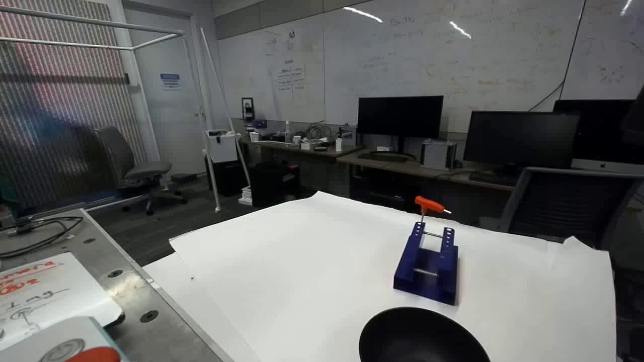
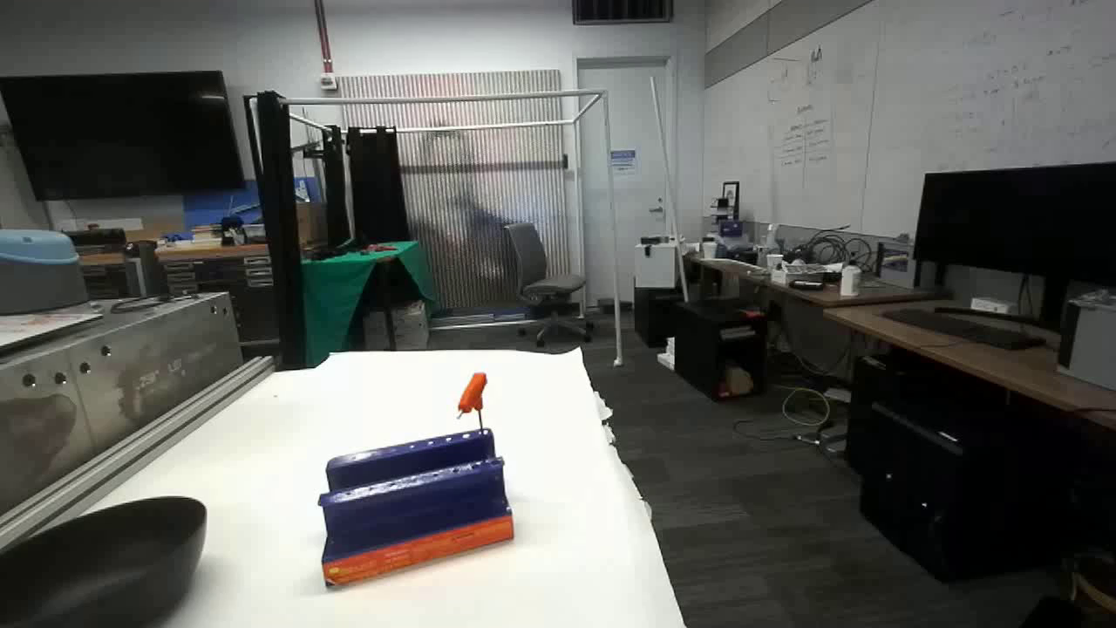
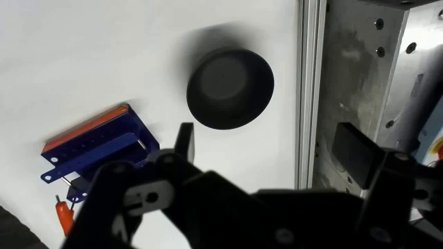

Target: Put the wrench in the black bowl

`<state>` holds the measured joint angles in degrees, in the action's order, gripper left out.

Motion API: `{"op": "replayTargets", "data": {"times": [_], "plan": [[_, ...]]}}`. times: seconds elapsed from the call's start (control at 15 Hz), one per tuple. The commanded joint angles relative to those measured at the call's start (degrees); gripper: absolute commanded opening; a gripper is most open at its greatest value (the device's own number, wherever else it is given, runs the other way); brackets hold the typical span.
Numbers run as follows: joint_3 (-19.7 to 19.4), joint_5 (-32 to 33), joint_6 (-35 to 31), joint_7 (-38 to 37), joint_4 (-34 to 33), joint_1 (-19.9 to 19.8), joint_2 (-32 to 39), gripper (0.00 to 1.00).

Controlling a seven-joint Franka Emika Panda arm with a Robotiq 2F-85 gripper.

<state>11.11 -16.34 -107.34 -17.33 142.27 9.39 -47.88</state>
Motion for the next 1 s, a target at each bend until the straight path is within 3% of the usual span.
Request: {"op": "replayTargets", "data": {"times": [0.0,0.93], "plan": [[0.51,-0.46,0.36,0.45,0.15,-0.81,0.00,1.00],[0.48,-0.39,0.41,0.40,2.61,-0.72,1.78,1.00]]}}
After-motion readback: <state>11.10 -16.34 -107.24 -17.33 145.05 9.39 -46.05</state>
